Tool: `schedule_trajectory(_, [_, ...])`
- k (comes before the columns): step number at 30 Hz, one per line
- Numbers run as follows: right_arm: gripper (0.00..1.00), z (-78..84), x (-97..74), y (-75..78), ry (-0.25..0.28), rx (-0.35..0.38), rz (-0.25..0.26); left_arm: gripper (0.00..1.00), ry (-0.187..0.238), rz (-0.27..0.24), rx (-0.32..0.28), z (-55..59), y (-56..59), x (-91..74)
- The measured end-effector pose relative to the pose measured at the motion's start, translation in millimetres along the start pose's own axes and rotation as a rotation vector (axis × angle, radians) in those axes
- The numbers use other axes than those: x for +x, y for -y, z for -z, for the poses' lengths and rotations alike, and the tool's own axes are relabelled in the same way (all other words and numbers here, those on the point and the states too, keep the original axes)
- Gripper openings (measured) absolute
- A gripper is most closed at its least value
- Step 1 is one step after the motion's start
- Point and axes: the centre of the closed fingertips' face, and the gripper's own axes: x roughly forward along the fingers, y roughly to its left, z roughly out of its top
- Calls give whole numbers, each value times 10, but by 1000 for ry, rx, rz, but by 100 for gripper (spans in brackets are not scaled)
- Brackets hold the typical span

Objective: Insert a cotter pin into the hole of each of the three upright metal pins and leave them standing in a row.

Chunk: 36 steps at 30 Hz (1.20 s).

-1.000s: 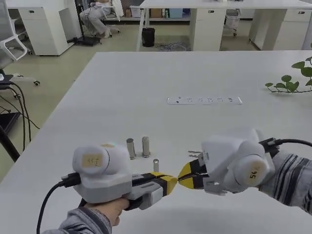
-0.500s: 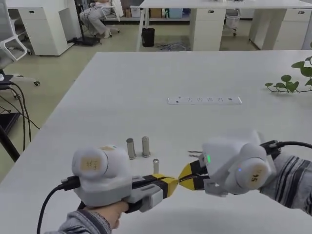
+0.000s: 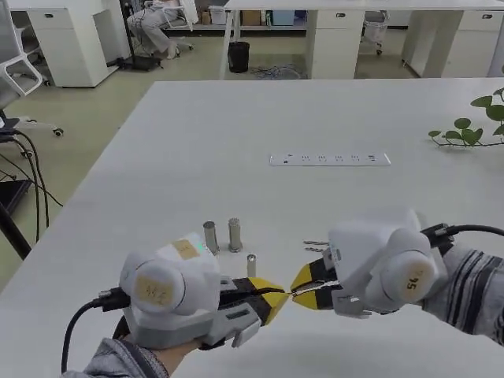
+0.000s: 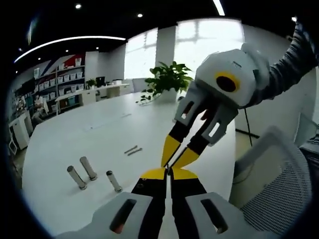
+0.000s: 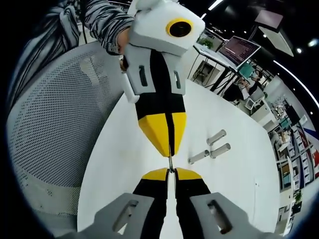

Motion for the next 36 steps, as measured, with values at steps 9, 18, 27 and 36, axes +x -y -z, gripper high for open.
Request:
schedule_trajectory(9, [0,-23,-29,-26,10,-3,-14,0,-37,4,85,58,6,-15])
schedule_trajectory(18, [0,-7,-41,-57,4,20,-26,0,-33,-24,95,54,-7,0])
schedule_trajectory(27, [0,119,-19,36,-20,143,32,14,-2,-122,102,10,-186,-40])
schedule_trajectory(36, [0,308,26,230,-78,251,104,26,-1,-260,77,113,-472,-81])
